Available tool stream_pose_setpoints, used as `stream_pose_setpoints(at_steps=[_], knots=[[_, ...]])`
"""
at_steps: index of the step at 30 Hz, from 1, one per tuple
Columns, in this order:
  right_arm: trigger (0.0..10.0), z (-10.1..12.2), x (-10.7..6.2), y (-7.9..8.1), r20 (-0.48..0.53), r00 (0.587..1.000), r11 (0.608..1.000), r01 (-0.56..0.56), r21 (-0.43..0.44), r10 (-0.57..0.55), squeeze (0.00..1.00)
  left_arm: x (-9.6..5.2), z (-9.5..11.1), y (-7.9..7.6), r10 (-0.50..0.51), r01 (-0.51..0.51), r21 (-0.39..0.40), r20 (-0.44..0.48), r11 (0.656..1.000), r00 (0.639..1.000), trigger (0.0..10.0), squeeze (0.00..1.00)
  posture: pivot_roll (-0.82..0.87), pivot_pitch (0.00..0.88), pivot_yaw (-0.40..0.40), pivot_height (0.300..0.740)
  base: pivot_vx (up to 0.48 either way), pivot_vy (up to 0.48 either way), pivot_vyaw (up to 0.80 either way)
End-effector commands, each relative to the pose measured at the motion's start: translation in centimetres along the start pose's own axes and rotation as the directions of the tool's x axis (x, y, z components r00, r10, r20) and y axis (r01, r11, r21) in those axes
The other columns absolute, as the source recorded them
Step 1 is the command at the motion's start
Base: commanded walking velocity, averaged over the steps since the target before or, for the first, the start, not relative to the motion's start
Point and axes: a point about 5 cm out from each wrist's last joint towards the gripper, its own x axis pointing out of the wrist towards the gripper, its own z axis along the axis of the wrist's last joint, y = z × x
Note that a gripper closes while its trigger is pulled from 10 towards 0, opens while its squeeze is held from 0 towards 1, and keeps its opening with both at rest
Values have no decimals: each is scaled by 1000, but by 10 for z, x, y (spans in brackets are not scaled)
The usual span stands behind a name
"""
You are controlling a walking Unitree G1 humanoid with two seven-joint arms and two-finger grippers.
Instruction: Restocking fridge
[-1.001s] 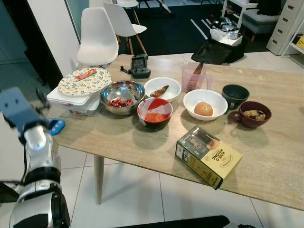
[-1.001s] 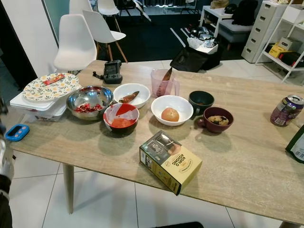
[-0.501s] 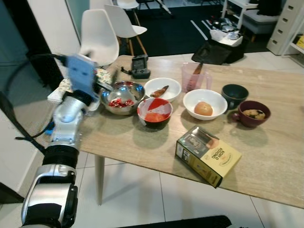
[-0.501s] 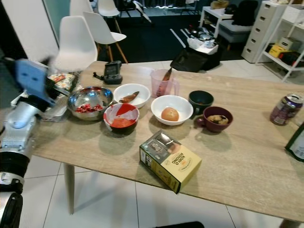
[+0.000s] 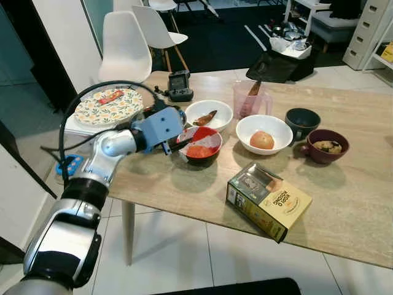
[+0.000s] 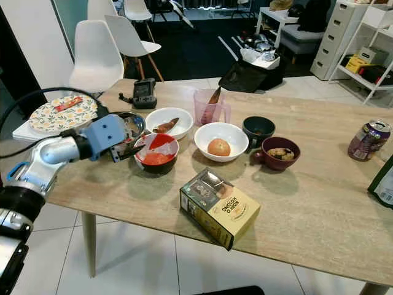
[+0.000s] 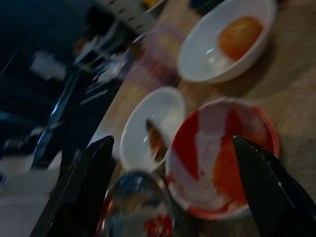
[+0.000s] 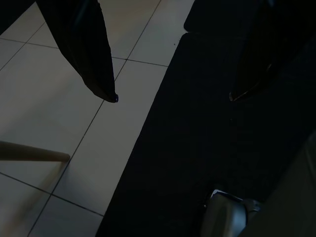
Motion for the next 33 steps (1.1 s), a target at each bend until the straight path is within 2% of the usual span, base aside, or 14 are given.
stream_pose_setpoints(at_steps=[1, 3, 4, 6, 7, 8, 11, 16, 19, 24, 29, 33], knots=[[10000, -5, -1, -5, -9, 1000, 1000, 14, -5, -14, 0, 7, 5, -11, -152, 152, 28, 9, 988, 988, 10000, 0, -51, 0, 6, 740, 0, 0, 0], [10000, -8, -1, -8, -13, 1000, 1000, 21, -4, -21, 0, 9, 6, -16, -217, 216, 28, 18, 976, 976, 10000, 0, -60, 0, 4, 740, 0, 0, 0], [10000, -8, -1, -8, -13, 1000, 1000, 21, -4, -21, 0, 9, 6, -16, -217, 216, 28, 18, 976, 976, 10000, 0, -60, 0, 4, 740, 0, 0, 0], [10000, -13, -2, -10, -21, 999, 1000, 26, -9, -26, 0, 11, 7, -24, -309, 309, 9, 31, 951, 951, 10000, 0, -66, 0, 2, 740, 0, 0, 0], [10000, -13, -2, -10, -21, 999, 1000, 26, -9, -26, 0, 11, 7, -24, -309, 309, 9, 31, 951, 951, 10000, 0, -66, 0, 2, 740, 0, 0, 0], [10000, -22, -3, -11, -37, 999, 1000, 27, -13, -28, 0, 10, 6, -31, -405, 405, 7, 17, 914, 914, 10000, 0, -77, 31, -1, 740, 0, 0, 0], [10000, -31, -4, -11, -55, 998, 1000, 25, -15, -26, 0, 8, 5, -33, -455, 455, 15, -5, 890, 891, 10000, 0, -80, 52, -1, 740, 0, 0, 0], [10000, -45, -6, -8, -83, 996, 1000, 16, -18, -17, 0, 5, -1, -25, -462, 466, 41, -80, 884, 883, 10000, 0, -89, 84, -3, 740, 0, 0, 0], [10000, -57, -8, -7, -101, 995, 1000, 11, -21, -13, 0, -3, -10, -14, -440, 459, 69, -191, 886, 878, 10000, 0, -99, 116, -6, 740, 0, 0, 0], [10000, -55, -8, -12, -89, 996, 999, 16, -28, -18, 0, -11, -18, -4, -407, 440, 69, -277, 895, 871, 10000, 0, -108, 149, -3, 740, 0, 0, 0], [10000, -42, -7, -18, -56, 998, 999, 23, -31, -25, 0, -14, -20, 1, -394, 426, 58, -286, 903, 874, 10000, 0, -116, 159, -1, 740, 0, 0, 0], [10000, -32, -6, -22, -30, 999, 999, 26, -36, -27, 0, -10, -18, -1, -390, 420, 68, -265, 905, 882, 10000, 0, -117, 165, -2, 740, 0, 0, 0]])
